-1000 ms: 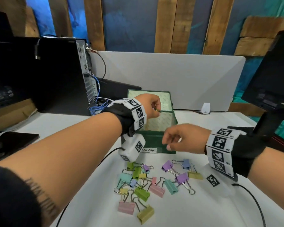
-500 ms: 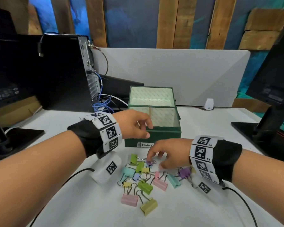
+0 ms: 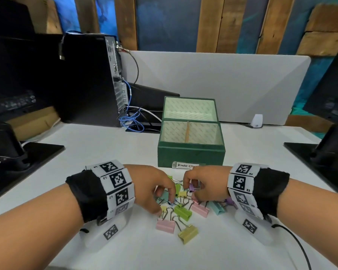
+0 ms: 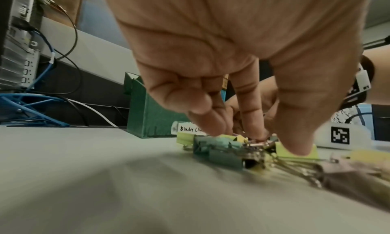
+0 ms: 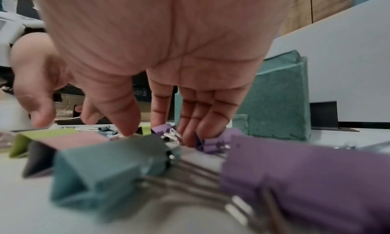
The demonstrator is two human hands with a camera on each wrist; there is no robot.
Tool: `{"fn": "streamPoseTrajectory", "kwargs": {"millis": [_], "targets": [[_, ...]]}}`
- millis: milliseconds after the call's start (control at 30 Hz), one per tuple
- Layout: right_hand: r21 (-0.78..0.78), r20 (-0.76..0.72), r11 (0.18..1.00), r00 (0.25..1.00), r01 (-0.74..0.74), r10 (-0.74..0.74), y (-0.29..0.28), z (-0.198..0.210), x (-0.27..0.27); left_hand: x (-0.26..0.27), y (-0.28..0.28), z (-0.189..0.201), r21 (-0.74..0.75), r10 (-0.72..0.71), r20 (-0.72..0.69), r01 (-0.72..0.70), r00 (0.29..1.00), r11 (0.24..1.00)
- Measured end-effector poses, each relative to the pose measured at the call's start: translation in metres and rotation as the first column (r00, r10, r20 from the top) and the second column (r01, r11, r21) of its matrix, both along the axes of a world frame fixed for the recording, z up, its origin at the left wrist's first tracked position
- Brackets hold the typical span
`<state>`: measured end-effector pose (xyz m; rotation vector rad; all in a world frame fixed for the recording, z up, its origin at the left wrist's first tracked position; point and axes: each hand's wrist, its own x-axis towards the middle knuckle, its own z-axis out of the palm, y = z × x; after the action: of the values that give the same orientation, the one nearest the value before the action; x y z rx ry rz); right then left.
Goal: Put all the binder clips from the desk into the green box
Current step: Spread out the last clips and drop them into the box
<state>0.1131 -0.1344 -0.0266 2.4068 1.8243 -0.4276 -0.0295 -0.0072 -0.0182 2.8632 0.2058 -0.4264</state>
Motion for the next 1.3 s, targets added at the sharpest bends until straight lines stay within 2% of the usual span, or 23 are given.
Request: {"fn": "streamPoseTrajectory", "kwargs": {"millis": [167,500,800,1000,1167,1300], "targets": [[-0.002,0.012,1.000,1.000,-0.021,0.021,-0.006,-0.002,0.000,0.005,-0.006,-0.006,0.029,-0.017,-0.078,0.019,0.997,0.999],[0.024,-0.014,0.997,0.997,-0.070,0.070,-0.008,-0.002,0.002,0.006,-0.004,-0.008,0.038,0.014,-0.046,-0.013,0.999,0.999],[0.035,-0.013,0.999,0.999,-0.029,0.029,-0.004,-0.003,0.002,0.008,-0.003,-0.009,0.099,-0.091,0.003,0.090,0.996,0.991],[0.033,-0.011,0.998,0.998,-0.062,0.062,-0.004,-0.003,0.004,0.007,-0.005,-0.008,0.060,-0.113,0.019,0.111,0.993,0.992],[0.028,0.005,0.999,0.999,-0.045,0.044,-0.003,-0.003,0.003,0.011,-0.006,-0.006,-0.003,-0.069,0.039,0.069,0.997,0.998],[0.045,-0.005,0.999,1.000,-0.026,0.027,-0.003,-0.004,0.004,0.022,-0.014,-0.005,0.103,-0.100,0.017,0.098,0.995,0.990]]}}
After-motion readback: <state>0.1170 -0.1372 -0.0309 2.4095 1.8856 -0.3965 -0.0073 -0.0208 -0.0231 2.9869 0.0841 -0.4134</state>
